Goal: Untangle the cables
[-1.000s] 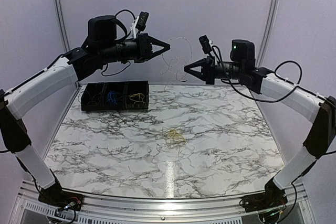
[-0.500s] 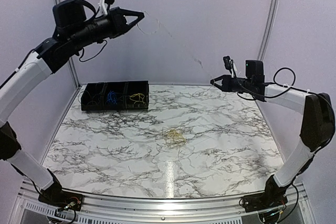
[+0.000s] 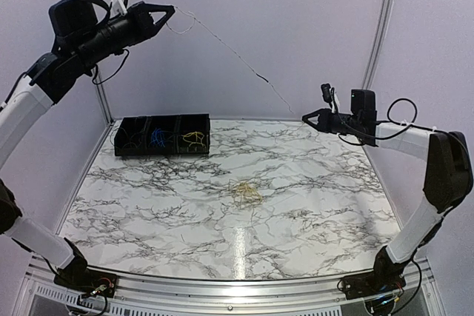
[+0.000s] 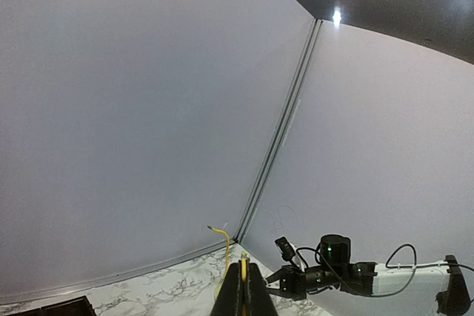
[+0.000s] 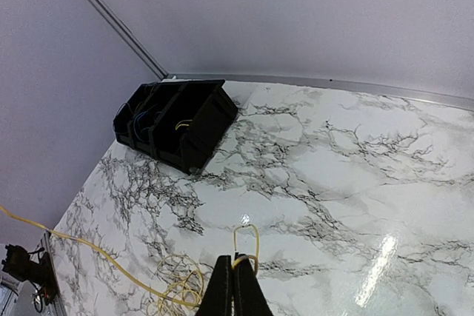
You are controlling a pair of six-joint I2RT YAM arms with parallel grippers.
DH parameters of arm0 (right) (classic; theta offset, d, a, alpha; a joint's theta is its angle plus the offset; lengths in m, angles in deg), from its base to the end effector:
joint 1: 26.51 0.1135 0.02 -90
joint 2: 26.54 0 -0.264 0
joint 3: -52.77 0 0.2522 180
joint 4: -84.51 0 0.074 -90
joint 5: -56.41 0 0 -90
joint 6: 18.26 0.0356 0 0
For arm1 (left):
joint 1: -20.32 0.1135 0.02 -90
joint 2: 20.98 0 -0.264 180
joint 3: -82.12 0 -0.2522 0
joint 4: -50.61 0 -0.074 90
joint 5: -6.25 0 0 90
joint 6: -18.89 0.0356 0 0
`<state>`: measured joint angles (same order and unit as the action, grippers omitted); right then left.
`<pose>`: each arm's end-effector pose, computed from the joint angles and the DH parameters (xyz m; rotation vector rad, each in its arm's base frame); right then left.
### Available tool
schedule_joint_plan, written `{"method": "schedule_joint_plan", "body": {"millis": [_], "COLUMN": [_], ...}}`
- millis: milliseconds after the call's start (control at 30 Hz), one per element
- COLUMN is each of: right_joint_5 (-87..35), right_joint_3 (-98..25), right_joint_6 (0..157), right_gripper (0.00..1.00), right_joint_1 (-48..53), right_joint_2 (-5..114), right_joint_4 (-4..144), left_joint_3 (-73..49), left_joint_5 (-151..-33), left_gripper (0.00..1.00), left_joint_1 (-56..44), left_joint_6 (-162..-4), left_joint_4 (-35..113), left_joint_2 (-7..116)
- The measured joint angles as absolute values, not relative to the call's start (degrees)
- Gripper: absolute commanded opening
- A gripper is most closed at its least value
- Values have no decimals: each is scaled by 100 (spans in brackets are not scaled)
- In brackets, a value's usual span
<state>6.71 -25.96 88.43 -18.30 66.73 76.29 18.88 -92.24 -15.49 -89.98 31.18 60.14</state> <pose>0.3654 0.0760 0.2746 -0.3280 1.9663 0.9715 0.2314 -0.1734 0.5518 0.3284 1.3057 -0.9081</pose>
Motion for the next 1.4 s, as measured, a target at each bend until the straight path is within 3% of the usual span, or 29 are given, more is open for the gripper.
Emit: {"method": "schedule_joint_plan", "body": {"millis": [167,467,967,1000,1100,1167,1400], "right_joint_5": [714,603,-99,-206,-538,-735,-778], "right_joint_3": [-2784,-4305,-9592,-9878,-10278,-10434,-9682], "right_joint_6": [8677,8347,8209,8179,8052,7886,7707], "right_gripper": [0,0,0,4,36,49,56], "right_joint_1": [-1570,-256,793,817,867,889,830], "right_joint_2": [6678,7359,12177,12461,13068,13414,13184], "right_joint_4": [7533,7662,8126,8263,8698,8886,8803], "left_joint_3": [1908,2019,1515,1425,1285,1265,1346], "left_joint_5": [-9069,-8787,-7543,-7355,-6833,-6527,-6387], "left_gripper": [0,0,0,0,0,0,0], "left_joint_1": [-1372,-843,-738,-738,-736,-708,-164], "left_joint_6": [-9180,-9665,-9138,-9129,-9140,-9154,-9427], "left_joint_4": [3116,2974,2825,2823,2821,2821,2884], "left_joint_2": [6255,6998,6830,6860,7068,7291,8051]}}
